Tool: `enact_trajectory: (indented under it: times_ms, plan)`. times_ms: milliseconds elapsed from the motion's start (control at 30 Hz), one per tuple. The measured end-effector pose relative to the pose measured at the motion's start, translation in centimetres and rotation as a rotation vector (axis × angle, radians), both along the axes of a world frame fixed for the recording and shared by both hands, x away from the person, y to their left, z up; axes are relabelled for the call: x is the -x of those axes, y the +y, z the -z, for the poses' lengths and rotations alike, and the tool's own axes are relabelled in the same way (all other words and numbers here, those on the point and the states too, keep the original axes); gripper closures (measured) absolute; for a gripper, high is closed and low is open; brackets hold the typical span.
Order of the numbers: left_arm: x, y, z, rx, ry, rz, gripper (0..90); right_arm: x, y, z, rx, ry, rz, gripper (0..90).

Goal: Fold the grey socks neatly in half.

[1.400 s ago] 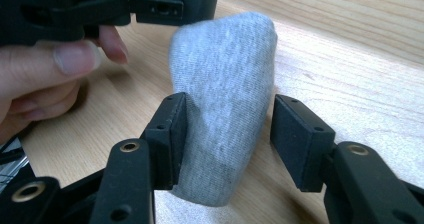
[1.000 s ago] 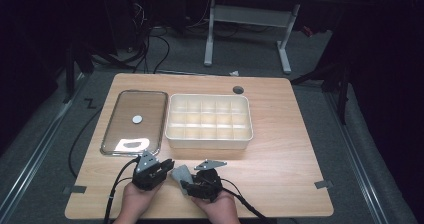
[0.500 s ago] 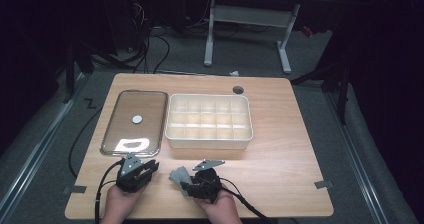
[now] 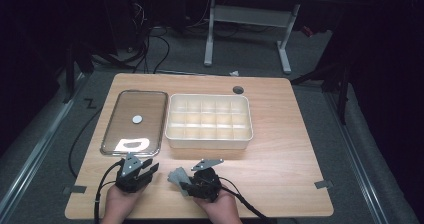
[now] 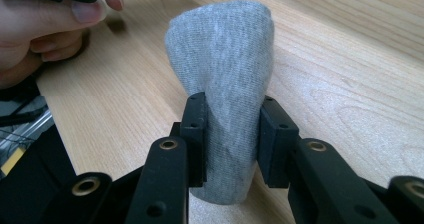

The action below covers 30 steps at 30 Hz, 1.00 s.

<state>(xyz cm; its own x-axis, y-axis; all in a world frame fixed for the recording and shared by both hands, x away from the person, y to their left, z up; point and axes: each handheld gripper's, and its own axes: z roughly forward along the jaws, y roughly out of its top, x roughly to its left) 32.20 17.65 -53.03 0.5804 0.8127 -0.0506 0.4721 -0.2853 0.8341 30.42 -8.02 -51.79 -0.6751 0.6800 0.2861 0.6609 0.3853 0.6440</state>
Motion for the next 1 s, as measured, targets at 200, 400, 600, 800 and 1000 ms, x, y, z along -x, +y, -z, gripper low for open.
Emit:
enact_trajectory:
  times_ms: [200,400,600,800,1000]
  plan:
    - [0.0,0.2,0.1,-0.005,-0.009,-0.022,61.0,0.3,0.1,-0.1,0.021,-0.032,-0.020,70.2]
    - [0.0,0.3,0.1,-0.001,-0.010,-0.020,60.4,0.9,0.5,-0.1,0.065,-0.116,-0.053,70.2]
    - [-0.1,0.3,0.1,-0.003,-0.012,-0.019,60.1,0.6,0.0,-0.8,0.067,-0.102,-0.032,70.4]
    - [-0.1,0.5,0.1,0.002,-0.009,-0.023,59.2,0.2,-1.4,-1.7,0.047,-0.094,-0.007,70.5]
    - [-0.1,0.7,0.0,0.012,-0.004,-0.029,57.4,-0.2,-3.6,-2.6,0.048,-0.097,0.041,70.5]
